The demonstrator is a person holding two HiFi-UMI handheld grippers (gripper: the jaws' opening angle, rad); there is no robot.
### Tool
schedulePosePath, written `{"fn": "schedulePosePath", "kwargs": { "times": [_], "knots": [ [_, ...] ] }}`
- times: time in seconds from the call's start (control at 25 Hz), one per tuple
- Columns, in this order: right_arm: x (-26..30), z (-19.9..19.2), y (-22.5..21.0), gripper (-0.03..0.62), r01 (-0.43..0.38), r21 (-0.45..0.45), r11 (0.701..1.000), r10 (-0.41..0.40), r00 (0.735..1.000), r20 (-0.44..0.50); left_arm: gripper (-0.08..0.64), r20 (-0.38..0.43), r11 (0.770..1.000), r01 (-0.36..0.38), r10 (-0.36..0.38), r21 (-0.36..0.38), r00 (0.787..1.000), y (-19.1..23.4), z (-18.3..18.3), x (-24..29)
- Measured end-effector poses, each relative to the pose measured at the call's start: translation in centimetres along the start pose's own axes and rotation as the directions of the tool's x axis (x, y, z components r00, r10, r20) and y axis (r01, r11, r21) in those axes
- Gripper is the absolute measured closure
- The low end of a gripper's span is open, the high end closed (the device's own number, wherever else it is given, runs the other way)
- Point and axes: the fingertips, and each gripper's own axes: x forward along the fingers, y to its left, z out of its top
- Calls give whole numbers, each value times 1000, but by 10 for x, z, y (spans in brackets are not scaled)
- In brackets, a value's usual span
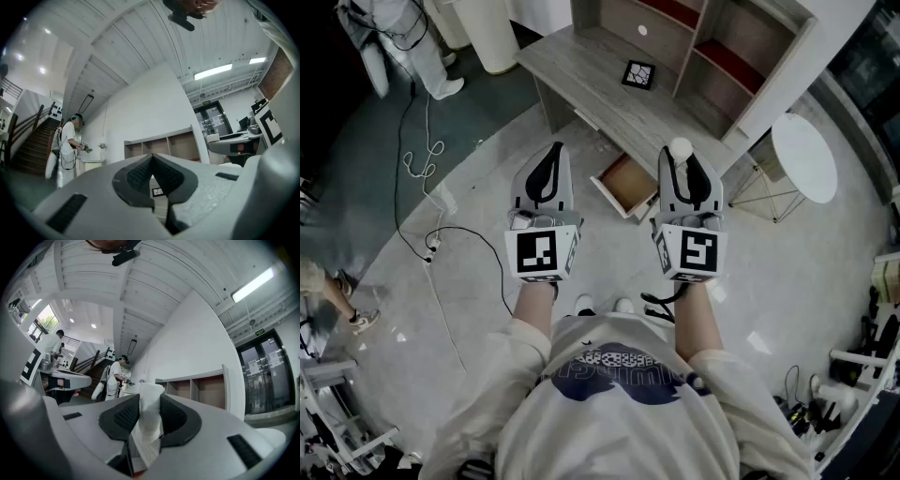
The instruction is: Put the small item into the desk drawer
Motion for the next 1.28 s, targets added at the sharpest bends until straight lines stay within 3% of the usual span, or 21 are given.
{"fn": "schedulePosePath", "kwargs": {
  "times": [0.48,0.76,1.28],
  "knots": [
    [-2,-1,-2,474,0,-10,1000,0,1000,-7,552,-3,1000,-10,10,2,1000,1,0,-2],
    [-8,4,1,471,-63,39,997,62,998,29,552,-5,1000,-22,22,4,1000,2,2,-7],
    [-28,5,-9,469,-86,35,996,86,996,21,552,-29,999,-42,43,7,999,-11,1,-19]
  ]
}}
